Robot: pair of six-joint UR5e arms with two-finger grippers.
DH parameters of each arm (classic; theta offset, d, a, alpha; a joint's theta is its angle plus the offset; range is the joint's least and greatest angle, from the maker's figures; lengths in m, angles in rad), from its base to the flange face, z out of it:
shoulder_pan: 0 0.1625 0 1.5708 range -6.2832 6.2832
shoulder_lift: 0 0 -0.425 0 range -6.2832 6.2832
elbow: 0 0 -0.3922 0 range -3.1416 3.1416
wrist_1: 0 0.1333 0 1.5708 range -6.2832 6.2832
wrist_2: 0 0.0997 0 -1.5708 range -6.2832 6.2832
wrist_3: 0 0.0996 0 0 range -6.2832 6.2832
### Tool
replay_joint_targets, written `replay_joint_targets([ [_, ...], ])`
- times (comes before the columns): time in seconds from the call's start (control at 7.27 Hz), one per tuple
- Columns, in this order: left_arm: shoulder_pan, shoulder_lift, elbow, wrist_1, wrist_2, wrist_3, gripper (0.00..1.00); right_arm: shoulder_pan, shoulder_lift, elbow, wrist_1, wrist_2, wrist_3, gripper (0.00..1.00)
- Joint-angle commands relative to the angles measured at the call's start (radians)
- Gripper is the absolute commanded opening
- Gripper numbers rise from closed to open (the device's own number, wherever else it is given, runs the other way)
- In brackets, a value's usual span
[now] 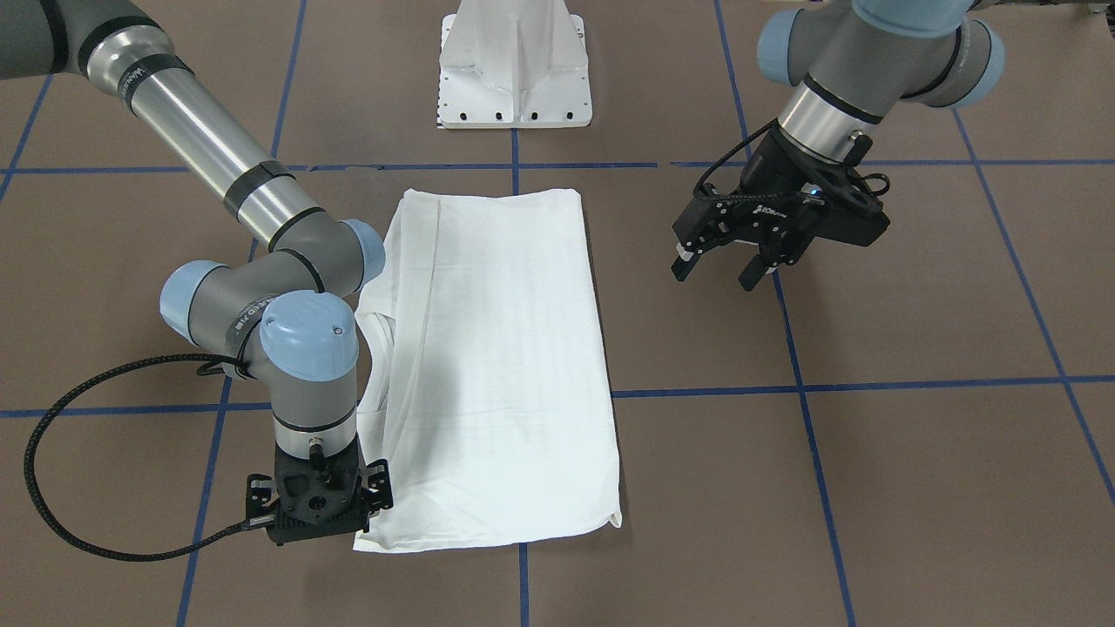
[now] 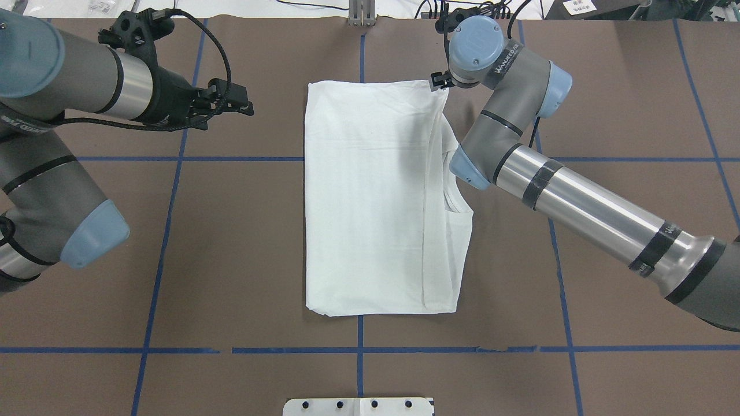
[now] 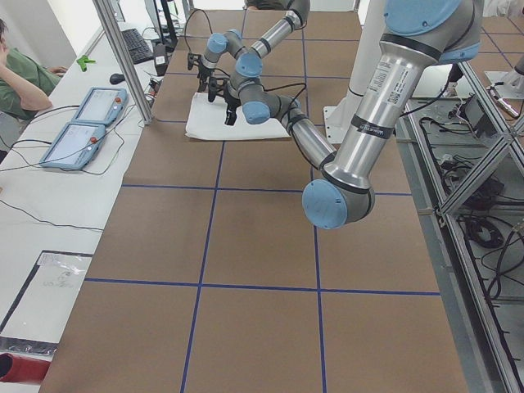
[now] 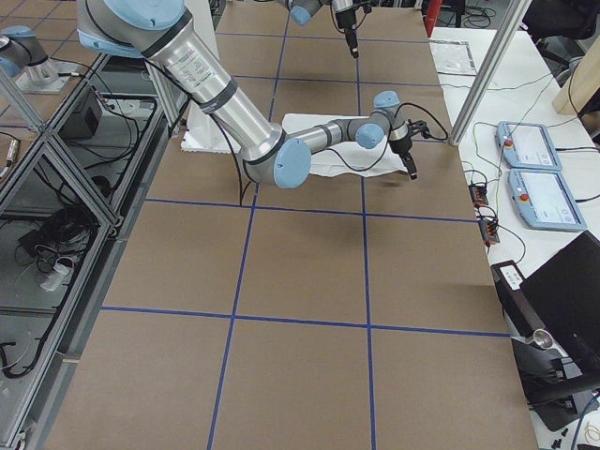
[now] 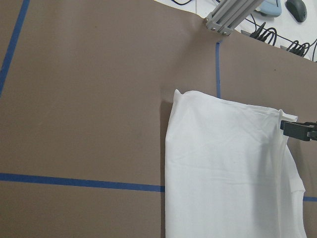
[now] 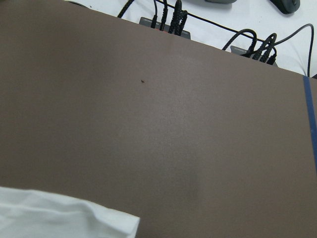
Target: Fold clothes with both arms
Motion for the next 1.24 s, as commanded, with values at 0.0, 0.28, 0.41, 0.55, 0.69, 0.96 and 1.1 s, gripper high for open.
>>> replay_joint_targets([
  [0.0, 0.000, 0.000, 0.003, -0.001, 0.000, 0.001, 1.00, -0.007, 0.025, 0.018, 0.000, 0.008, 0.015, 1.00],
  [0.28, 0.000, 0.000, 0.012, -0.004, 0.000, 0.003, 1.00, -0.054, 0.027, 0.021, -0.005, 0.008, 0.055, 1.00],
  [0.41, 0.000, -0.002, 0.012, -0.006, 0.000, 0.001, 1.00, -0.062, 0.027, 0.035, -0.058, 0.017, 0.049, 1.00],
  [0.55, 0.002, -0.002, 0.012, -0.006, 0.000, 0.001, 1.00, -0.064, 0.020, 0.082, -0.124, 0.046, 0.040, 0.99],
  [0.69, 0.000, -0.005, 0.012, -0.006, 0.000, 0.001, 1.00, -0.071, 0.015, 0.099, -0.163, 0.066, 0.040, 1.00],
  [0.96, 0.000, -0.005, 0.012, -0.006, 0.000, 0.001, 1.00, -0.076, 0.010, 0.099, -0.207, 0.107, 0.035, 0.99],
  [1.1, 0.002, -0.007, 0.012, -0.006, 0.000, 0.000, 1.00, -0.076, 0.009, 0.101, -0.235, 0.123, 0.030, 0.99],
])
